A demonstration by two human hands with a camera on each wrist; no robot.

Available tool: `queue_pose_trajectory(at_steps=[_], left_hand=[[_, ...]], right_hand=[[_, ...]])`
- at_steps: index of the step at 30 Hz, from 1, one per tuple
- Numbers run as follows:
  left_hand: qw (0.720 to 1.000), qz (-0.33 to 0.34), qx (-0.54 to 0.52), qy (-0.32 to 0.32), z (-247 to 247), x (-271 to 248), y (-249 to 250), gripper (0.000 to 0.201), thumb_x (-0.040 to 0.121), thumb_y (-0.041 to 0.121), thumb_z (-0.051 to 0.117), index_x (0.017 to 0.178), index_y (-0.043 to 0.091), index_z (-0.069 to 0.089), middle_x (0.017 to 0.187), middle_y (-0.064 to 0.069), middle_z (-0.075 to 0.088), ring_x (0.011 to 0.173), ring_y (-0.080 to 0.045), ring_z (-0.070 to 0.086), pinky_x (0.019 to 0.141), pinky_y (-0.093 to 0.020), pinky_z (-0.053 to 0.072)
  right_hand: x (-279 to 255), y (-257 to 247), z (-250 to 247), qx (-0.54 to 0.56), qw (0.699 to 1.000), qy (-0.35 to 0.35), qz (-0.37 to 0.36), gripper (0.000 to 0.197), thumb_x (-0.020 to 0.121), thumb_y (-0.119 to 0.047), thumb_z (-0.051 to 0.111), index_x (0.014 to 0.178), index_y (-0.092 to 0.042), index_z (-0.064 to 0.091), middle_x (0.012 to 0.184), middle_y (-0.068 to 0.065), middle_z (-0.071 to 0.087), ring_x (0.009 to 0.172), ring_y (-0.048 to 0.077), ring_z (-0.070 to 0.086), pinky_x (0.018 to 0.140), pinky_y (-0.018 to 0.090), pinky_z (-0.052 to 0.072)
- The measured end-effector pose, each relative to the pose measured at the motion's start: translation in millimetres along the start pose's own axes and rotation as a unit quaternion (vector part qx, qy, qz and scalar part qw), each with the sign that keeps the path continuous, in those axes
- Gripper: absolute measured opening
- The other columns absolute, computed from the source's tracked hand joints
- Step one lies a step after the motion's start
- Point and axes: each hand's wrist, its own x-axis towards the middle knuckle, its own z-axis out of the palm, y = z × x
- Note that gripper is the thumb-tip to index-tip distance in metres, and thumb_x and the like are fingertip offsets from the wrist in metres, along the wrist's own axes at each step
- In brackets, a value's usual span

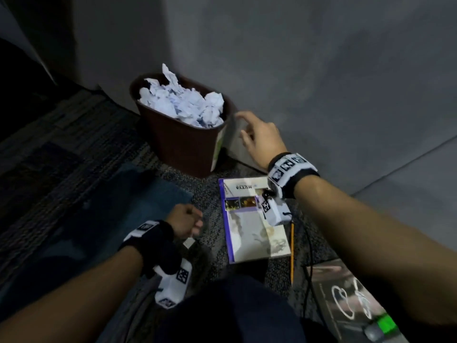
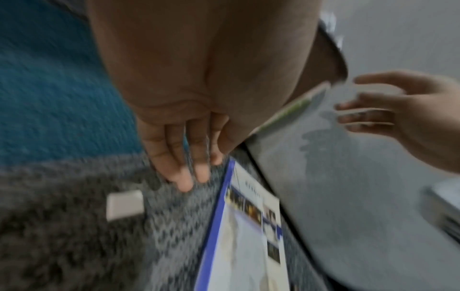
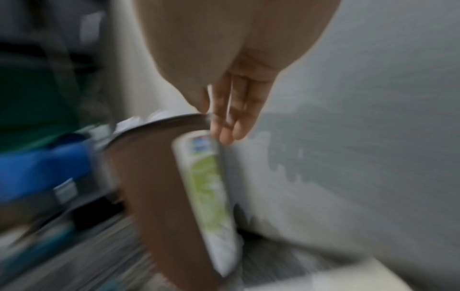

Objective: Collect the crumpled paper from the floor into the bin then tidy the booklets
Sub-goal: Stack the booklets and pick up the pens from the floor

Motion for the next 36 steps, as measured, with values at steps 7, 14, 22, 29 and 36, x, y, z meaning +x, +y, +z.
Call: queue_pose_trajectory(at_steps=[7, 14, 22, 29, 36], left_hand=[[0.996, -0.06, 0.033, -0.056, 82.1, 26.0, 7.7, 0.012, 0.09, 0.01, 0.06, 0.096, 0.0, 0.057, 0.103, -0.02, 0.059, 0.08, -0.031, 0.06, 0.073, -0.033, 0.046], [0.945, -0.147, 0.279, 0.084, 137.7, 69.1, -7.3, 0.123, 0.065, 0.073, 0.064, 0.146, -0.005, 0.013, 0.151, -0.029, 0.017, 0.137, -0.043, 0.025, 0.109, -0.045, 0.028], [0.978, 0.098, 0.126, 0.134, 141.3, 46.5, 31.1, 0.064, 0.071, 0.01, 0.078, 0.124, 0.005, 0.042, 0.121, -0.013, 0.058, 0.108, -0.03, 0.056, 0.091, -0.035, 0.044], [0.962, 0.242, 0.038, -0.123, 117.8, 12.8, 79.9, 0.049, 0.066, 0.004, 0.079, 0.107, 0.006, 0.053, 0.097, -0.003, 0.068, 0.086, -0.015, 0.066, 0.075, -0.028, 0.052], [0.936, 0.246, 0.119, -0.224, 176.5, 20.6, 77.2, 0.056, 0.058, 0.012, 0.084, 0.105, 0.012, 0.053, 0.095, -0.001, 0.066, 0.079, -0.003, 0.064, 0.072, -0.017, 0.05]], right_hand=[[-181.6, 140.1, -1.4, 0.026, 0.909, -0.011, 0.416, 0.018, 0.088, -0.016, 0.06, 0.102, -0.012, 0.07, 0.109, 0.018, 0.07, 0.106, 0.033, 0.063, 0.088, 0.032, 0.047], [-267.6, 156.7, 29.2, -0.024, 0.868, -0.126, 0.48, 0.02, 0.089, -0.023, 0.057, 0.1, -0.011, 0.068, 0.104, 0.021, 0.068, 0.105, 0.037, 0.061, 0.087, 0.034, 0.047], [-290.3, 146.8, 43.8, -0.052, 0.789, 0.064, 0.609, 0.055, 0.087, -0.04, 0.055, 0.127, -0.006, 0.039, 0.128, 0.023, 0.047, 0.12, 0.04, 0.048, 0.098, 0.045, 0.039], [-373.6, 173.1, -6.6, 0.046, 0.586, 0.067, 0.806, 0.11, 0.066, -0.072, 0.066, 0.139, 0.002, 0.028, 0.145, 0.016, 0.034, 0.133, 0.036, 0.036, 0.108, 0.043, 0.033], [-397.9, 192.3, -11.0, 0.231, 0.572, 0.105, 0.78, 0.07, 0.078, -0.037, 0.076, 0.135, -0.006, 0.048, 0.136, 0.013, 0.052, 0.123, 0.029, 0.053, 0.07, 0.021, 0.045]])
